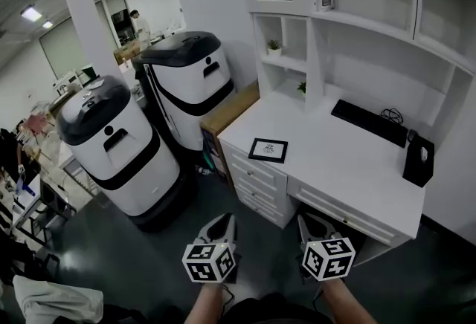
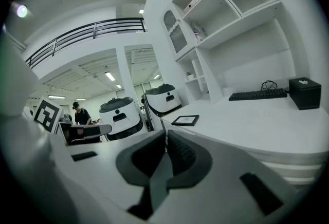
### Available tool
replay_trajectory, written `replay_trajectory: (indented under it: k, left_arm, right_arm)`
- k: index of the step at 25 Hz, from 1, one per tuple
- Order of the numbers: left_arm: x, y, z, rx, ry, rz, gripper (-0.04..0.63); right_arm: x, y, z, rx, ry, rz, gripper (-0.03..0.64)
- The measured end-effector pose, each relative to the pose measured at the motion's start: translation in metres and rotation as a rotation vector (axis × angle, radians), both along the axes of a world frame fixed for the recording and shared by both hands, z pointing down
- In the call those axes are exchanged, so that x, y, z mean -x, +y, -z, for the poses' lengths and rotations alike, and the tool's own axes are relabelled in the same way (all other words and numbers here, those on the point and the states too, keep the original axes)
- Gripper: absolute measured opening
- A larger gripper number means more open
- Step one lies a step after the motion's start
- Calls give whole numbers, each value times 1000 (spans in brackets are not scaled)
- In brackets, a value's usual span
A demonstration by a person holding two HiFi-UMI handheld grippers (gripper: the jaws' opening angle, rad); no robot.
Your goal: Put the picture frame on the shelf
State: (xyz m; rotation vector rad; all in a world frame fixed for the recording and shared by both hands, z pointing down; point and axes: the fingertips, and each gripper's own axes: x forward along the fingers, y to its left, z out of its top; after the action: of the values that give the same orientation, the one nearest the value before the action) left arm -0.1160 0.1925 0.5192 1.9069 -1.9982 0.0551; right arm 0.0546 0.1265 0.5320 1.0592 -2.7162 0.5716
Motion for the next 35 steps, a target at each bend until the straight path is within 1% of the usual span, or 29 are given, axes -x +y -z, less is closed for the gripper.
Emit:
replay_trajectory:
  k: [2,6,8,9,13,17,19,22,26,32,35]
  left_arm:
    - [-1,-2,3,-6,-3,-3,18]
    - [-2,-6,5,-7,1,0,21]
    - [-2,-7,4,-5,15,5,41]
    - [-2,-8,3,-3,21,7,58]
    - [7,-17,2,1,32,23,70]
    - [19,-34,-3,5,43,29,94]
    - [27,-46,-6,9,41,28,95]
    - [45,-68,-11,23,31,23,102]
    - [70,-106,-19,39,38,-1,114]
    - [116,-169,-20,46,35,-35,124]
    - [135,-199,-19,48,34,-65,124]
  right_arm:
    - [0,-2,3,-4,-16,7,14]
    - [1,-7,9,-11,-36,18,94]
    - [1,-10,9,-4,-42,21,126]
    - [2,-11,8,1,-45,22,138]
    - [10,-21,9,17,-61,27,169]
    - [20,-38,4,37,-62,21,189]
    - [26,-49,1,42,-57,13,198]
    - [40,-70,0,43,-50,-4,201]
    - [63,-103,-8,60,-37,-29,203]
    - [96,-164,-3,44,-9,-106,209]
    - [107,-191,0,38,4,-151,209]
